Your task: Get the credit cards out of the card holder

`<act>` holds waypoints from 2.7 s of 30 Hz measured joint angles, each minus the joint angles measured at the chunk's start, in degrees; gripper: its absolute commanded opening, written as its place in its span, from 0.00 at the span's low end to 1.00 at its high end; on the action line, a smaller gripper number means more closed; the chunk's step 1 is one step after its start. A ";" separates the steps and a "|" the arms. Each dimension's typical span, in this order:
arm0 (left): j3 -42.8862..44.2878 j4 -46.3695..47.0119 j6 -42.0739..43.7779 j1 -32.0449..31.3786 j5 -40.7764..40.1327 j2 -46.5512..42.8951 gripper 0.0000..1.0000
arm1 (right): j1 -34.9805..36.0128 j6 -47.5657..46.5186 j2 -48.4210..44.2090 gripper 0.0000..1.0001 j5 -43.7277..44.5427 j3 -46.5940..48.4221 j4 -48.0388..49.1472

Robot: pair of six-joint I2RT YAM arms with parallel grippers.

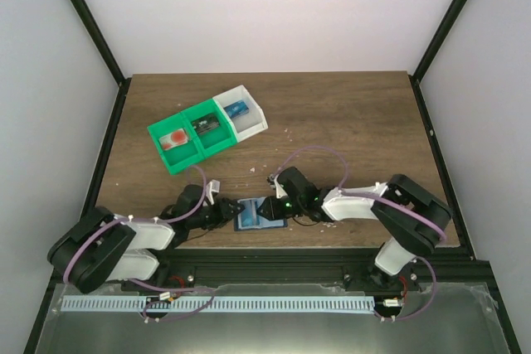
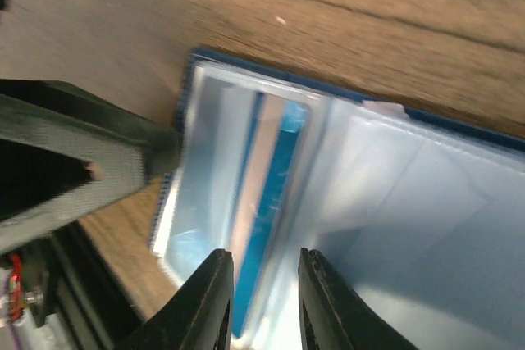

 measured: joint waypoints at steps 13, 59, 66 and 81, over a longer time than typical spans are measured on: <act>-0.15 5.01 0.24 0.22 2.43 4.63 0.17 | -0.07 0.74 1.07 0.23 0.90 -0.11 -0.37; 0.24 4.00 2.32 -0.50 1.40 5.33 0.03 | -0.11 1.11 3.41 0.19 -0.44 -0.11 2.29; 0.24 4.83 2.23 -0.96 1.31 5.84 0.04 | -0.11 1.16 3.85 0.15 -0.74 -0.11 2.75; 0.24 4.85 2.14 -1.31 0.74 5.88 0.04 | -0.79 2.27 3.56 0.02 -1.53 -1.09 4.50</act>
